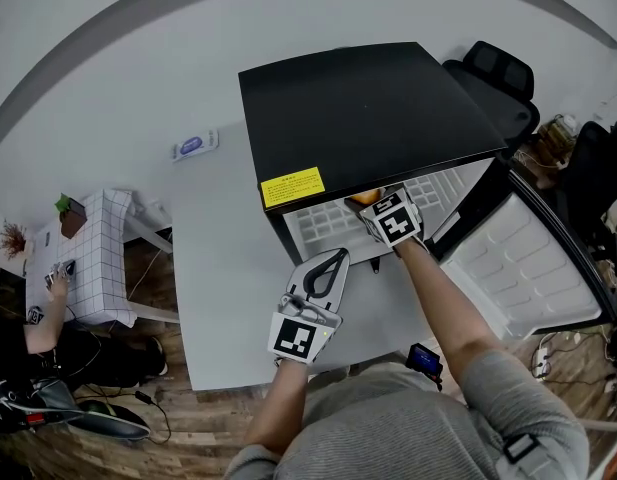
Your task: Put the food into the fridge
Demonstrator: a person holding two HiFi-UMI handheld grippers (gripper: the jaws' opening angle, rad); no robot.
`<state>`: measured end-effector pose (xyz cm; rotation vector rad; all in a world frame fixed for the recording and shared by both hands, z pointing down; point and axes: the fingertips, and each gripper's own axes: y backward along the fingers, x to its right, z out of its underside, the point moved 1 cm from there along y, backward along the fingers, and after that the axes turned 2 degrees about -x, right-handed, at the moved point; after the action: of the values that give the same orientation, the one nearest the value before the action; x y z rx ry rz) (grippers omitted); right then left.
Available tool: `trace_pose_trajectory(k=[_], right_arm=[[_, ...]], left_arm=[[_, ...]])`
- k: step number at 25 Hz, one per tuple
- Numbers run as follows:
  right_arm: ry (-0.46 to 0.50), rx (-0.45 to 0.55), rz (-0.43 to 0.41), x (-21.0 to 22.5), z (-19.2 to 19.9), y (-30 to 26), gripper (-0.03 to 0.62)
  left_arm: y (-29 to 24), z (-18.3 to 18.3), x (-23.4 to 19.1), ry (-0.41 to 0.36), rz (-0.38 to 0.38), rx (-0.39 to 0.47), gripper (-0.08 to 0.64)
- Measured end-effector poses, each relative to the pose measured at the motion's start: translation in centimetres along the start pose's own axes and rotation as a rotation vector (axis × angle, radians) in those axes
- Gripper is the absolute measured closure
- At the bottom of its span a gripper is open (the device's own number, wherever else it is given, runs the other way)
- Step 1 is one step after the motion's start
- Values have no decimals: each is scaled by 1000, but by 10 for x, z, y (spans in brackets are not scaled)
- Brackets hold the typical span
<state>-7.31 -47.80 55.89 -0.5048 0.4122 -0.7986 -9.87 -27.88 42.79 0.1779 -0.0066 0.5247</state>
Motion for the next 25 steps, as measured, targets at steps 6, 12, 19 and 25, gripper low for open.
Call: trace_pose_trajectory(k=[6, 12, 19, 25], right_arm=[[-13, 36, 8, 2, -2, 6, 213], [-28, 87, 14, 3, -7, 17, 201], [-63, 134, 23, 4, -1, 37, 201], [-88, 193, 15, -4, 7, 65, 201]], left_arm=[[1, -2, 2, 2, 5, -2, 549], [1, -3, 6, -4, 12, 1, 549], [1, -5, 9, -8, 28, 0, 549], [2, -9, 11, -5, 39, 6, 549]])
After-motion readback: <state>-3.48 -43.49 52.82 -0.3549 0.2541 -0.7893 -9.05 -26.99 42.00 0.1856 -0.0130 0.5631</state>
